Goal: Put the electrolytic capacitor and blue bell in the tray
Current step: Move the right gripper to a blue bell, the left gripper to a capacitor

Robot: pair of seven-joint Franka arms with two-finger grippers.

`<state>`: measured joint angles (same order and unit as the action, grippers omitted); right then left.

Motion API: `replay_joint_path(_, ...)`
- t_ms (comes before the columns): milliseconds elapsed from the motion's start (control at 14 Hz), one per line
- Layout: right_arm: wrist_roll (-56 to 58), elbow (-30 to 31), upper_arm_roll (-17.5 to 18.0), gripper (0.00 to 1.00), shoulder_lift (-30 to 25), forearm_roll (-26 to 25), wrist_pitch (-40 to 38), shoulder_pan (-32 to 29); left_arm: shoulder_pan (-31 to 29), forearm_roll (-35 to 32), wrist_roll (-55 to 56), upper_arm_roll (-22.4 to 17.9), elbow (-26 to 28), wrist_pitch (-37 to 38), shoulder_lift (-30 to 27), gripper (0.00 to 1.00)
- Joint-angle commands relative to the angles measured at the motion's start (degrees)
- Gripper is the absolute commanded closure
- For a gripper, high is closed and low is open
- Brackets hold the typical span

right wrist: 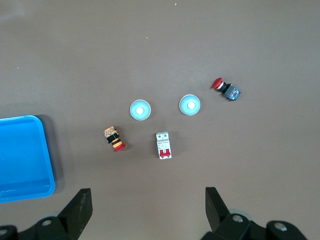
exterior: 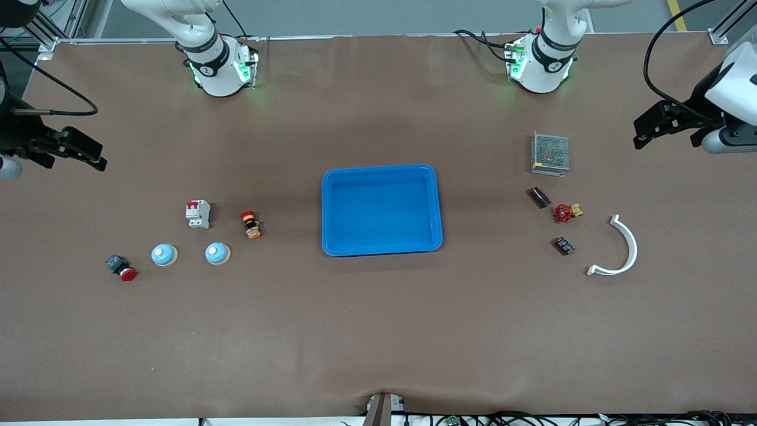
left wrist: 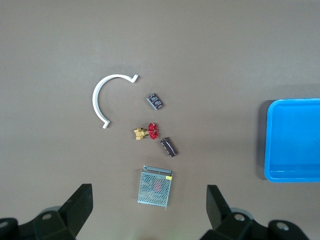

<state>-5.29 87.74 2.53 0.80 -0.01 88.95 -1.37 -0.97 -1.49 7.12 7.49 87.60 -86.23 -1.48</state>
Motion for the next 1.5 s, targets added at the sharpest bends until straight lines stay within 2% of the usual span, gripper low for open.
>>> replay_joint_path(0, 0.1, 1.11, 0.55, 0.0, -0.45, -0.35, 0.43, -0.82, -0.08, -0.97, -0.09, 0.16, -1.03, 0.8, 0.08, 0.0)
replay_joint_path(427, 0.28, 2.17, 0.55, 0.0, -0.28, -0.35, 1.57, -1.44, -0.26, -1.06, 0.43, -0.28, -1.47, 0.8, 0.69, 0.0)
replay_joint_path(712, 0.55, 13.57, 0.55, 0.0, -0.89, -0.08, 12.97, -4.59, -0.17, -1.06, 0.43, -0.02, 0.81, 1.86, 0.69, 0.0)
replay_joint_path(1068, 0.55, 21.84, 0.46, 0.0, 0.25, -0.34, 22.55, -6.71, 0.0, -1.06, 0.79, 0.42, 8.45, -1.83, 0.52, 0.0)
replay_joint_path(1425, 0.63, 28.09, 0.46, 0.0, 6.13, -0.26, 35.83, -7.24, -0.08, -0.18, 1.66, 1.21, 17.41, -8.49, -2.02, 0.0)
